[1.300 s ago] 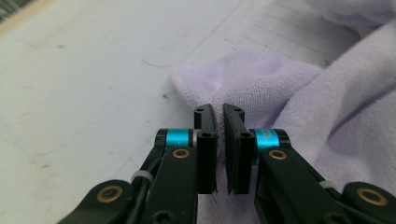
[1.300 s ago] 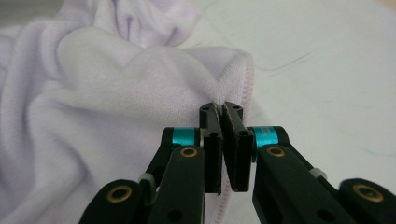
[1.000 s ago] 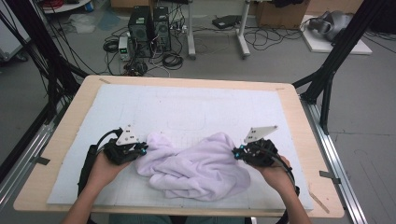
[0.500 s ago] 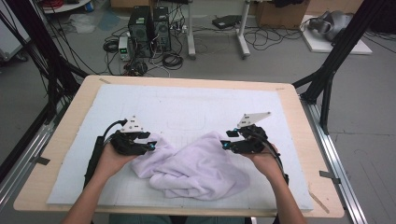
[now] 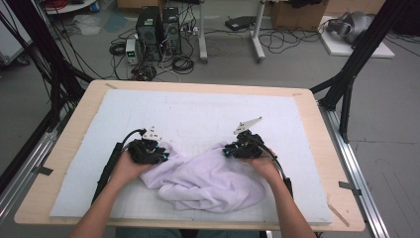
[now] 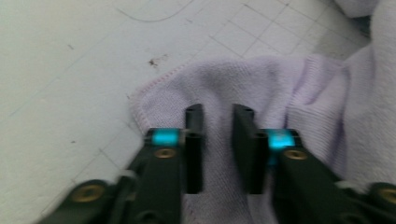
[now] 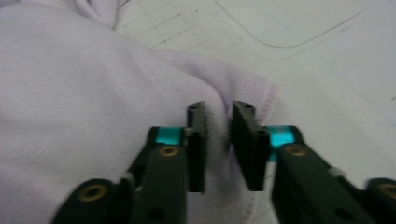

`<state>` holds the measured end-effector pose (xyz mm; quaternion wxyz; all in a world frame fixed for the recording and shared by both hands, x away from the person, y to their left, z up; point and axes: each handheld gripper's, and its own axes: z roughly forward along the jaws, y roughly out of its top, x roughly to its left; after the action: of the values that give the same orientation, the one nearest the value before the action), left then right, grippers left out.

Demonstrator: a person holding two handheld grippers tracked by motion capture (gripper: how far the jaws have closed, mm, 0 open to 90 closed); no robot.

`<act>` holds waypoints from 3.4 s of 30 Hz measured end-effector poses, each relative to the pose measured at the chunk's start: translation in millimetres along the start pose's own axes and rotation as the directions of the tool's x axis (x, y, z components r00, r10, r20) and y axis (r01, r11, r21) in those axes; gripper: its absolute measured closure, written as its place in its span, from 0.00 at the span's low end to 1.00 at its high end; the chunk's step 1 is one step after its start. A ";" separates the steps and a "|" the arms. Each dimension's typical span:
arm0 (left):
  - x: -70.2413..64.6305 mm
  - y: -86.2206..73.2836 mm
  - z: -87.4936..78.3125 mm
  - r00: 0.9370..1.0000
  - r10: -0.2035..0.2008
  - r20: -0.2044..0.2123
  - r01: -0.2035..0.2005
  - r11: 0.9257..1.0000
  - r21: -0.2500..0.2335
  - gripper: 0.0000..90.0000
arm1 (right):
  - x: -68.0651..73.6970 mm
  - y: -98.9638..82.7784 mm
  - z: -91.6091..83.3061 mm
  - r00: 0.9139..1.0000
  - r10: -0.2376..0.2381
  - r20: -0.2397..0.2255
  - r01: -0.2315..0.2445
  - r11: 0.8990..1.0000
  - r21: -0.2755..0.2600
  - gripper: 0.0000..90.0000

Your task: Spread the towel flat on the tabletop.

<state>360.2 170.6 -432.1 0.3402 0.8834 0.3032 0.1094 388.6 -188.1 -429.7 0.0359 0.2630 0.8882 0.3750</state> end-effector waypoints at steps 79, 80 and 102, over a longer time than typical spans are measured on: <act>31.5 43.2 -27.6 0.981 -0.154 -0.121 0.124 0.966 -0.226 0.56 | -20.6 21.3 -83.7 0.966 0.073 0.247 -0.044 0.991 -0.124 0.47; 25.4 38.0 -27.0 0.983 -0.142 -0.113 0.114 0.967 -0.227 0.56 | -17.4 16.6 -84.8 0.968 0.074 0.239 -0.042 0.990 -0.134 0.47; -59.2 1.0 8.7 0.980 0.115 0.163 -0.102 0.991 -0.086 0.66 | 61.4 -63.9 -74.0 0.997 -0.024 0.068 0.029 0.996 -0.083 0.42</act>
<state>317.2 129.2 -437.2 0.3919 0.8909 0.2203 0.0651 288.4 -242.8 -412.2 0.0817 0.2619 0.8733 0.4026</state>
